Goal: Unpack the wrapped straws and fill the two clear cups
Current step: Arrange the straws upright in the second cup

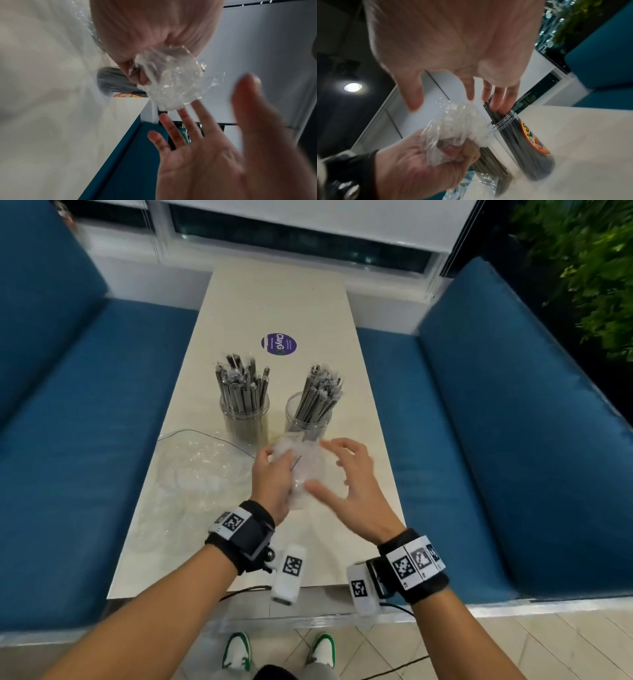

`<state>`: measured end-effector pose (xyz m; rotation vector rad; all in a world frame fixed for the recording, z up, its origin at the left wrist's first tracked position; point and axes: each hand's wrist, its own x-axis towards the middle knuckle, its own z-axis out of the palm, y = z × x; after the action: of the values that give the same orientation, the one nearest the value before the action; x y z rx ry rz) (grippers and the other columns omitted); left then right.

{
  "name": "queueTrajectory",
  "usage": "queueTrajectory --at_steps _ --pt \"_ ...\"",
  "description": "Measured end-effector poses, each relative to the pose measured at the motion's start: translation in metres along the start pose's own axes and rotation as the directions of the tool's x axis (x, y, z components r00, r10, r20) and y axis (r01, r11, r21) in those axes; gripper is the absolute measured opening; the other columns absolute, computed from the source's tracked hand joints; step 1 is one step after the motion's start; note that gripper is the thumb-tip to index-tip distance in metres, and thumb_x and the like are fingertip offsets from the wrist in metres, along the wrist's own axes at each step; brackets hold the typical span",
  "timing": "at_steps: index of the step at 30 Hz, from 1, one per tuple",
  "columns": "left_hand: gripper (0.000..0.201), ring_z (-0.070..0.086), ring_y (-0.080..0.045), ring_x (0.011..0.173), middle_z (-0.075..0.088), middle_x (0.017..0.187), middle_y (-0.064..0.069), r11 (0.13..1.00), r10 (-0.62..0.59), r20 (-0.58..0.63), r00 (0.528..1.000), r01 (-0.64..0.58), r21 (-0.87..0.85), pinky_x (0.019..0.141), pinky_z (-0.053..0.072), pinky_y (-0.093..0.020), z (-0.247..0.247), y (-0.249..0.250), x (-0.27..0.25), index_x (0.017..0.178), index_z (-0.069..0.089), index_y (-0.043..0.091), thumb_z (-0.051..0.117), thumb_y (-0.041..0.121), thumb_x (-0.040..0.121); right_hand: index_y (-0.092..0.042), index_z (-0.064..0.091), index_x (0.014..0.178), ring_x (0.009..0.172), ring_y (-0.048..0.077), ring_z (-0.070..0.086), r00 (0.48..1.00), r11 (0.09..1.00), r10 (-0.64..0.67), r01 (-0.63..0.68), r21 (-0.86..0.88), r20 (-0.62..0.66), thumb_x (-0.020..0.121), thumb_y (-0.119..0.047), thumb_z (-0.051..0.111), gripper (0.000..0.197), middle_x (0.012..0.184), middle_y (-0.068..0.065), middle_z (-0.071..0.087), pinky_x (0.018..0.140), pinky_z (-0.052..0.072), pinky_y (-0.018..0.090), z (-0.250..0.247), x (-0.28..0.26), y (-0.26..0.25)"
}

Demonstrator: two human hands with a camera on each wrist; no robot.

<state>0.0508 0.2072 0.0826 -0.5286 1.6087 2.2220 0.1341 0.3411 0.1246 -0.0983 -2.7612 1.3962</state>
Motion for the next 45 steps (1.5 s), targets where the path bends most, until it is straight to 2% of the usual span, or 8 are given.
queueTrajectory --at_steps 3,7,12,19,26,36,40,45 --pt "0.028 0.069 -0.029 0.09 0.068 0.111 -0.017 0.999 -0.038 0.073 0.997 0.04 -0.017 0.082 0.06 -0.047 -0.003 0.003 -0.005 0.117 0.05 0.023 0.057 0.001 0.101 -0.032 0.041 0.152 0.104 0.007 0.058 0.993 0.992 -0.12 0.12 0.032 -0.013 0.085 -0.034 0.085 0.08 0.142 -0.011 0.05 0.082 0.056 0.023 0.014 -0.003 -0.002" --pt "0.024 0.07 -0.033 0.094 0.072 0.119 -0.028 0.987 -0.161 0.314 0.936 0.158 0.033 0.075 0.055 -0.039 -0.013 0.002 -0.013 0.124 0.063 0.008 0.054 0.017 0.103 -0.022 0.07 0.119 0.1 0.002 0.061 0.969 0.981 -0.189 0.193 0.015 -0.158 0.084 -0.018 0.085 0.038 0.118 -0.005 0.066 0.076 0.053 0.015 0.029 0.001 0.004" --pt "0.047 0.071 -0.03 0.104 0.075 0.127 -0.018 0.983 -0.168 0.454 0.875 0.181 0.016 0.09 0.054 -0.046 -0.026 -0.011 -0.019 0.131 0.071 0.01 0.051 0.042 0.103 -0.015 0.07 0.1 0.074 0.001 0.063 0.925 0.986 0.086 -0.025 0.165 -0.371 0.09 -0.018 0.08 0.014 0.084 -0.006 0.072 0.066 0.044 0.008 0.047 0.006 0.013" --pt "0.028 0.063 -0.019 0.07 0.074 0.1 -0.009 0.938 -0.048 0.28 0.959 -0.053 0.344 0.059 0.049 -0.031 -0.035 -0.035 -0.002 0.113 0.072 0.02 0.048 0.033 0.11 -0.014 0.064 0.117 0.111 0.019 0.05 0.964 0.993 0.101 -0.112 -0.032 -0.244 0.094 -0.022 0.071 0.026 0.124 0.002 0.052 0.1 0.044 0.032 0.07 0.009 0.041" --pt "0.047 0.052 -0.024 0.141 0.053 0.154 -0.005 0.625 0.063 0.206 0.977 -0.199 0.755 0.116 0.042 -0.038 -0.043 -0.04 0.016 0.152 0.053 0.019 0.055 0.035 0.107 -0.025 0.053 0.128 0.117 0.023 0.048 0.971 0.975 0.16 -0.183 -0.124 -0.179 0.095 -0.01 0.065 0.038 0.125 0.003 0.047 0.104 0.044 0.035 0.093 0.001 0.088" --pt "0.024 0.061 0.006 0.094 0.072 0.109 0.006 0.66 0.295 0.196 0.935 -0.348 0.666 0.078 0.043 -0.012 -0.041 -0.018 0.028 0.106 0.074 0.019 0.057 0.004 0.1 -0.048 0.035 0.145 0.14 0.025 0.034 0.955 0.939 0.295 -0.295 -0.176 -0.023 0.1 -0.058 0.048 0.048 0.154 -0.004 0.036 0.114 0.034 0.049 0.083 0.0 0.077" --pt "0.025 0.063 -0.002 0.092 0.073 0.104 0.007 0.634 0.446 0.2 0.873 -0.465 0.618 0.087 0.05 -0.025 -0.032 -0.001 0.033 0.103 0.072 0.022 0.059 0.001 0.097 -0.053 0.029 0.154 0.152 0.025 0.018 0.969 0.952 0.213 -0.235 -0.196 -0.127 0.1 -0.066 0.045 0.057 0.169 0.002 0.019 0.122 0.022 0.055 0.054 0.004 0.052" --pt "0.026 0.061 -0.017 0.105 0.064 0.118 0.0 0.551 0.506 0.241 0.828 -0.525 0.649 0.099 0.055 -0.041 -0.01 0.022 0.058 0.12 0.062 0.015 0.063 0.006 0.096 -0.029 0.051 0.141 0.128 0.022 0.039 0.904 0.983 -0.043 -0.038 -0.18 -0.426 0.093 -0.04 0.062 0.051 0.142 -0.001 0.049 0.112 0.037 0.04 0.014 0.047 0.023"
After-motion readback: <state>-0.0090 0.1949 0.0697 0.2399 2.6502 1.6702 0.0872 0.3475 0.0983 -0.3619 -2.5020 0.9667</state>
